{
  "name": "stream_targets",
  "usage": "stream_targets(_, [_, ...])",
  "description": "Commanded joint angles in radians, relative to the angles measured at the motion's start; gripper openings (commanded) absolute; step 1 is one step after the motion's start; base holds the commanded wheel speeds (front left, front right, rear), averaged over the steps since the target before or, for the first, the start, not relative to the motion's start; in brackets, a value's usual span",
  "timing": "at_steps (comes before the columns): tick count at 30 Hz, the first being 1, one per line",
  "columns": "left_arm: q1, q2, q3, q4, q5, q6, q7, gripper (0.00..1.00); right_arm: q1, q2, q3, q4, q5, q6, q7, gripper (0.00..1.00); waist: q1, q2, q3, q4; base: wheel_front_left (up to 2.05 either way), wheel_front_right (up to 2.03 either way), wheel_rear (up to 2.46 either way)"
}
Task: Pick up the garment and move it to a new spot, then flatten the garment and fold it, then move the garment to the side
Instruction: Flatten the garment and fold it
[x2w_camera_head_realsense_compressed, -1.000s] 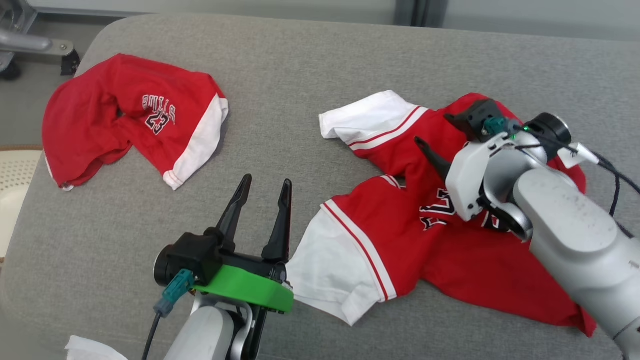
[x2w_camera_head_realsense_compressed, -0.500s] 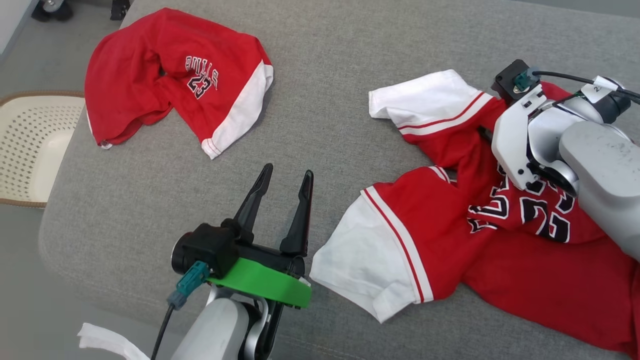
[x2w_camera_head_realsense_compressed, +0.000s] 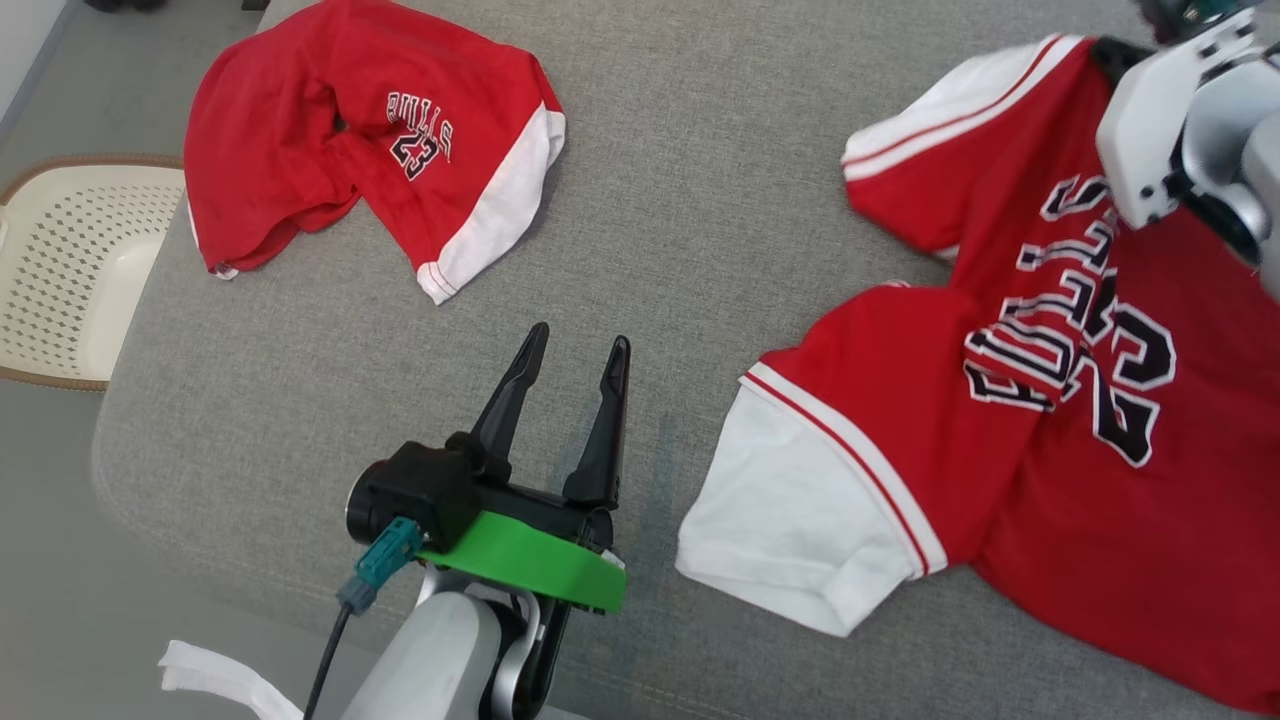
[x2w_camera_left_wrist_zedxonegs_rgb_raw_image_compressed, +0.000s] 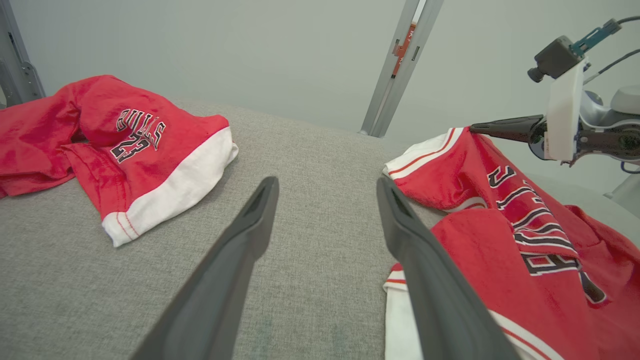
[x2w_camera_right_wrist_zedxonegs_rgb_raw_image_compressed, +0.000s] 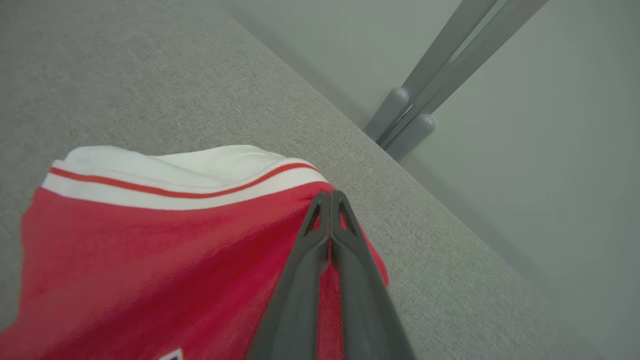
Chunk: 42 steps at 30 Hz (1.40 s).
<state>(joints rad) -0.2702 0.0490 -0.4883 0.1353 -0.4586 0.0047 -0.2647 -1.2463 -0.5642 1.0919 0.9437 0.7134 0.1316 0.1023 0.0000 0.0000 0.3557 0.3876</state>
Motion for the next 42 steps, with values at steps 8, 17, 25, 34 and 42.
stream_targets(8, [-0.023,0.003,-0.011,-0.009,-0.009,0.002,0.0,1.0,-0.18,0.06,-0.116,0.278,-0.135,-0.002,-0.258,0.0,0.0,0.0,0.021,0.01,0.0,0.0,0.0])
stream_targets(17, [-0.028,0.003,0.004,-0.001,0.005,0.003,0.0,1.0,-0.172,0.109,-0.216,0.345,-0.27,-0.002,-0.356,1.0,0.0,0.0,0.019,-0.025,0.0,0.0,0.0])
stream_targets(25, [-0.007,0.004,0.068,0.018,0.044,-0.004,0.0,1.0,0.018,0.14,-0.384,0.191,-0.284,-0.002,-0.367,1.0,0.0,0.0,-0.063,-0.134,0.0,0.0,0.0])
stream_targets(34, [0.052,0.004,0.146,0.048,0.085,-0.025,0.0,1.0,0.493,0.192,-0.723,-0.248,-0.355,-0.002,-0.368,1.0,0.0,0.0,-0.169,-0.271,0.0,0.0,0.0])
stream_targets(42, [0.109,0.004,0.175,0.096,0.099,-0.044,0.0,1.0,0.891,0.344,-0.97,-0.554,-0.45,-0.001,-0.368,1.0,0.0,0.0,-0.219,-0.354,0.0,0.0,0.0])
